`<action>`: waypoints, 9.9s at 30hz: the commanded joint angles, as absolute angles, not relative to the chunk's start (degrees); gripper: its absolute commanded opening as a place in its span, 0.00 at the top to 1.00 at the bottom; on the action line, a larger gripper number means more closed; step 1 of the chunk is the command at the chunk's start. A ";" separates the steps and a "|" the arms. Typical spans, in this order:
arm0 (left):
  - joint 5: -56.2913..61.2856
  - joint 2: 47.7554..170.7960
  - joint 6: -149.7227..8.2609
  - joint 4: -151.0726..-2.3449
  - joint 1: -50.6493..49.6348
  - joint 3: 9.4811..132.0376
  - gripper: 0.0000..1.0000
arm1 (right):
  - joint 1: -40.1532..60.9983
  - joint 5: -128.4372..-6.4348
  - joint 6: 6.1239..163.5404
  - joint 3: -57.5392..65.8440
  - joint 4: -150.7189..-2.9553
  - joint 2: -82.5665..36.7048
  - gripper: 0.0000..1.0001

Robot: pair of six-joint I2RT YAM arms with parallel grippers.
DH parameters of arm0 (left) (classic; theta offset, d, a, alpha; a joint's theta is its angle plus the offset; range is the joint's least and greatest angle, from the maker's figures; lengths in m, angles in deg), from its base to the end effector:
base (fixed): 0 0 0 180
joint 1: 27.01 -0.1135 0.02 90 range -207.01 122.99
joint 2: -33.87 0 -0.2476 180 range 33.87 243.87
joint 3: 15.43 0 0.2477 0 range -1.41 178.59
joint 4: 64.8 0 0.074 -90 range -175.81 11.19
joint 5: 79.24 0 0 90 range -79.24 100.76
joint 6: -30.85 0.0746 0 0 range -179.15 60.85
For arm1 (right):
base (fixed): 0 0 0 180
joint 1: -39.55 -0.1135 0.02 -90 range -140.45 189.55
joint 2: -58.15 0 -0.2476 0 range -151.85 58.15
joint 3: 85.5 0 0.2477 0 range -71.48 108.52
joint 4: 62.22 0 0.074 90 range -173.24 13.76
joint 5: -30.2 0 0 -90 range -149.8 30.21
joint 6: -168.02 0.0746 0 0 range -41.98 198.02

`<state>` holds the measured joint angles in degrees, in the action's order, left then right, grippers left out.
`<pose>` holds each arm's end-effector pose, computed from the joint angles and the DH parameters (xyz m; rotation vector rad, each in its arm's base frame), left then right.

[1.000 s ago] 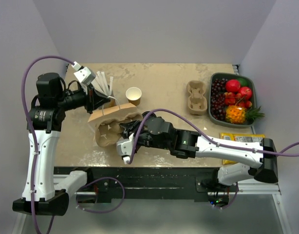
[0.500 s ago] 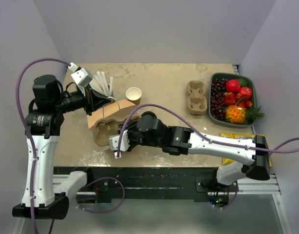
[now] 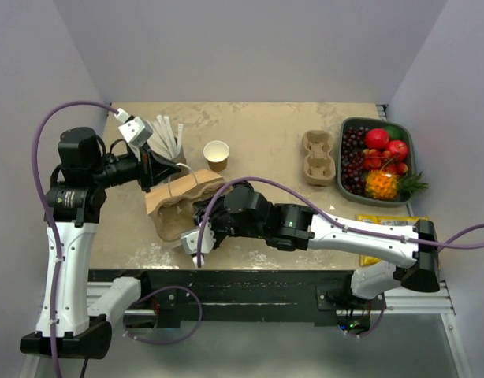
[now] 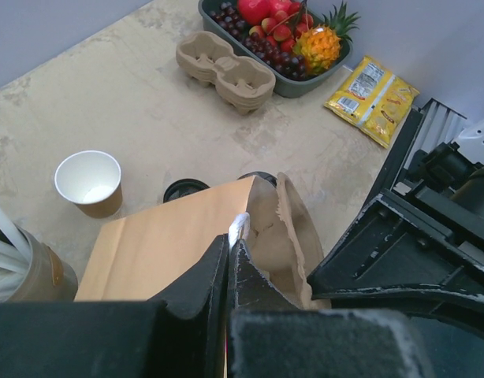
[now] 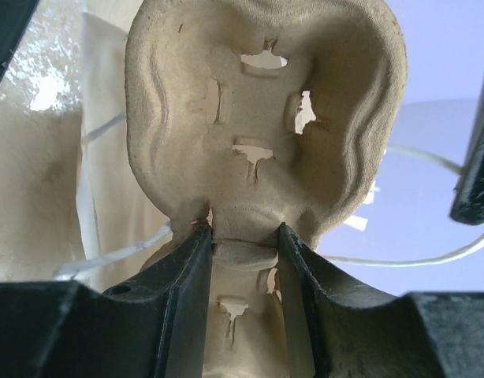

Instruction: Pack the takeout coffee

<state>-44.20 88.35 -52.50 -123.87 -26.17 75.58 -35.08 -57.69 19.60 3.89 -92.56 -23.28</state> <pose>0.1822 -0.0638 0.4177 0.7312 1.7314 -0.8622 0.0996 0.3520 0.3361 -1.7918 0.8046 0.1496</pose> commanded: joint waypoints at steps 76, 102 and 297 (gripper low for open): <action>-49.80 94.43 -51.33 -125.66 -26.04 79.71 1.00 | -34.63 -43.10 1.03 8.33 -99.88 -28.78 0.98; -48.92 94.95 -50.45 -126.27 -26.04 78.57 1.00 | -34.72 -41.96 -0.03 3.32 -98.39 -23.06 1.00; -62.46 98.65 -51.94 -130.23 -31.75 83.50 1.00 | -39.64 -52.93 15.61 -5.04 -90.74 -11.20 1.00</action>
